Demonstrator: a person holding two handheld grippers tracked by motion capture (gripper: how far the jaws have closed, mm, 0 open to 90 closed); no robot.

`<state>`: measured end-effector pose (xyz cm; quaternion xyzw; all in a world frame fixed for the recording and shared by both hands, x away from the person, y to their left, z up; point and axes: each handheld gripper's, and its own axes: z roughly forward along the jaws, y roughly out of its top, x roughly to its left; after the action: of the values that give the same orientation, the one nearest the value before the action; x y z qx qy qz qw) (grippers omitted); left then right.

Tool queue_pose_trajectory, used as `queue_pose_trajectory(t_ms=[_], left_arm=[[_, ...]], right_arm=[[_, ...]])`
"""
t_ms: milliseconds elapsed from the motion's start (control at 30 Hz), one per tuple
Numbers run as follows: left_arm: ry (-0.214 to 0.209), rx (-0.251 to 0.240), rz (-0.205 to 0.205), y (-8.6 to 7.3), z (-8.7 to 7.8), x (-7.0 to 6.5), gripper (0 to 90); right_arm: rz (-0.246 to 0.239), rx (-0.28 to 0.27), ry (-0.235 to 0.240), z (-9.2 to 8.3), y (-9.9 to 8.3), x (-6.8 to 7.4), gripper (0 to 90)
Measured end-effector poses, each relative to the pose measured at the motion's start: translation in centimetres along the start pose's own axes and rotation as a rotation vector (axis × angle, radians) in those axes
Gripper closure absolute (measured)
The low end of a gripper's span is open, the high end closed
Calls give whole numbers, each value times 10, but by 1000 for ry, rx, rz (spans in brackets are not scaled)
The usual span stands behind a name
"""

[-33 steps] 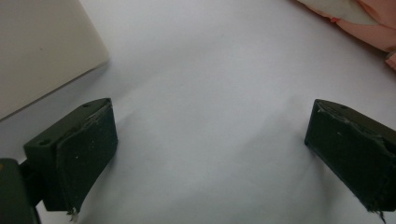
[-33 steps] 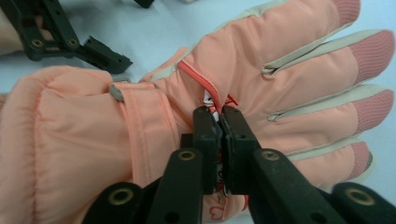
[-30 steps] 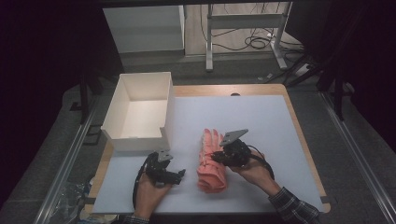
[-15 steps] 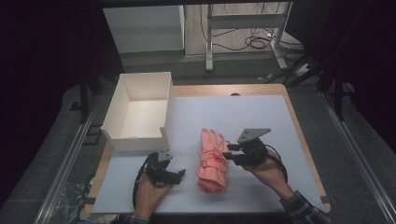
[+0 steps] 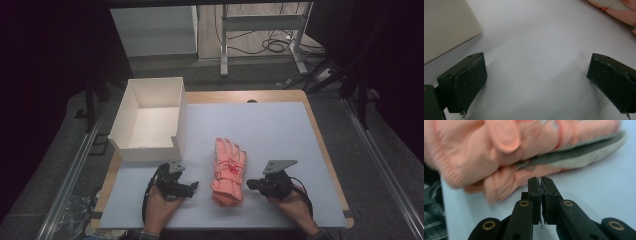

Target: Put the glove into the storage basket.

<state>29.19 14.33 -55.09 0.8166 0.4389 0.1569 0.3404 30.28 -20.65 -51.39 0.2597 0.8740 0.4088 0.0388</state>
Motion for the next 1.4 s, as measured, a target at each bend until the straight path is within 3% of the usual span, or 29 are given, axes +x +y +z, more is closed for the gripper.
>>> queue_pose_trajectory(t_ms=[167, 333, 1033, 1233, 1400], left_arm=[[0, 0, 0, 0, 0, 0, 26], [0, -1, 0, 0, 0, 0, 26], [7, 6, -3, -1, -2, 2, 30], [82, 18, -29, -9, -14, 18, 26], [52, -1, -68, -19, -19, 32, 22]], right_arm=[[-8, 33, 31, 10, -13, 14, 857], [-13, 28, 41, 16, -15, 21, 857], [-51, 23, 59, 45, 4, 37, 840], [-61, 21, 55, 52, 8, 41, 840], [-71, 20, 53, 58, 13, 43, 840]])
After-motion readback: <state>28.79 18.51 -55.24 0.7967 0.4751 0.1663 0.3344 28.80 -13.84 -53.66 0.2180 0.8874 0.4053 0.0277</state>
